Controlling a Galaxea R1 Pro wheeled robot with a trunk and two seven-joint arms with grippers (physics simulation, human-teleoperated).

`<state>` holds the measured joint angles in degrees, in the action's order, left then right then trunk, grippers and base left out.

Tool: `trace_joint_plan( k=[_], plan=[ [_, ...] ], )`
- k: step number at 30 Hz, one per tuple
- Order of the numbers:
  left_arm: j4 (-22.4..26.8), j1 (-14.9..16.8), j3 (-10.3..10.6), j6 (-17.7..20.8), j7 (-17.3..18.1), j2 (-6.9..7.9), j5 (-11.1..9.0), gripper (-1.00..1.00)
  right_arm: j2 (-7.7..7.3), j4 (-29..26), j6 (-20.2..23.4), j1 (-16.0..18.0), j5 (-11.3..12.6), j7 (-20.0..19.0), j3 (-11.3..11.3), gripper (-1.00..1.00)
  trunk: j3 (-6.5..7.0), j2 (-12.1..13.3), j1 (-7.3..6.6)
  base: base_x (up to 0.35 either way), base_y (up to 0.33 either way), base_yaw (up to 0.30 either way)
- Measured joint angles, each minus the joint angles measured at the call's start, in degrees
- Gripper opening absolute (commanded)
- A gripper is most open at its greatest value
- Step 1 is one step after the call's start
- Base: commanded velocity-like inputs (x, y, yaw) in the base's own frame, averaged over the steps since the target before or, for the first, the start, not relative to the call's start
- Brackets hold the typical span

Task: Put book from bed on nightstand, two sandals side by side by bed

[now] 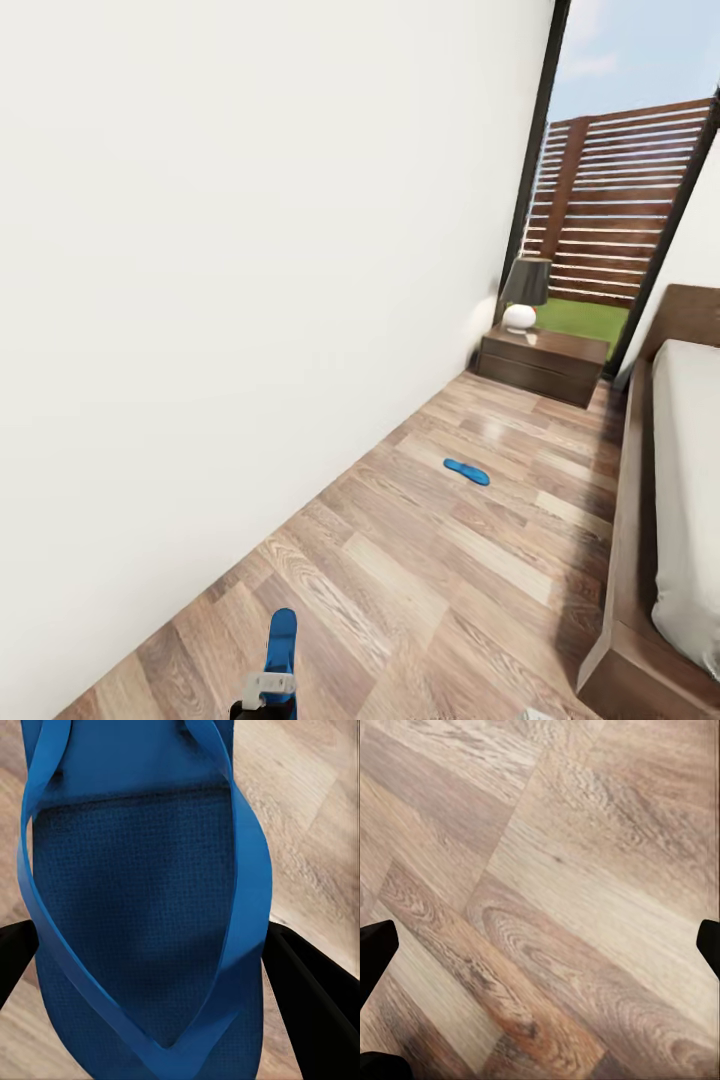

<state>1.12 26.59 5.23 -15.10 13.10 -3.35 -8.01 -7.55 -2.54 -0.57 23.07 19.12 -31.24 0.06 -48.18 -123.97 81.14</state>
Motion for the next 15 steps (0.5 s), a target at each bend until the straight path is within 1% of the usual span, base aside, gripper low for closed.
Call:
trace_joint_plan(
  k=[15],
  plan=[
    [0.0,0.0,0.0,0.0,0.0,0.00,0.0,-1.00,0.00,0.0,0.0,0.0,0.1,0.0,0.0,1.00,0.00,0.0,0.00,0.000,0.000,-0.249]
  ],
)
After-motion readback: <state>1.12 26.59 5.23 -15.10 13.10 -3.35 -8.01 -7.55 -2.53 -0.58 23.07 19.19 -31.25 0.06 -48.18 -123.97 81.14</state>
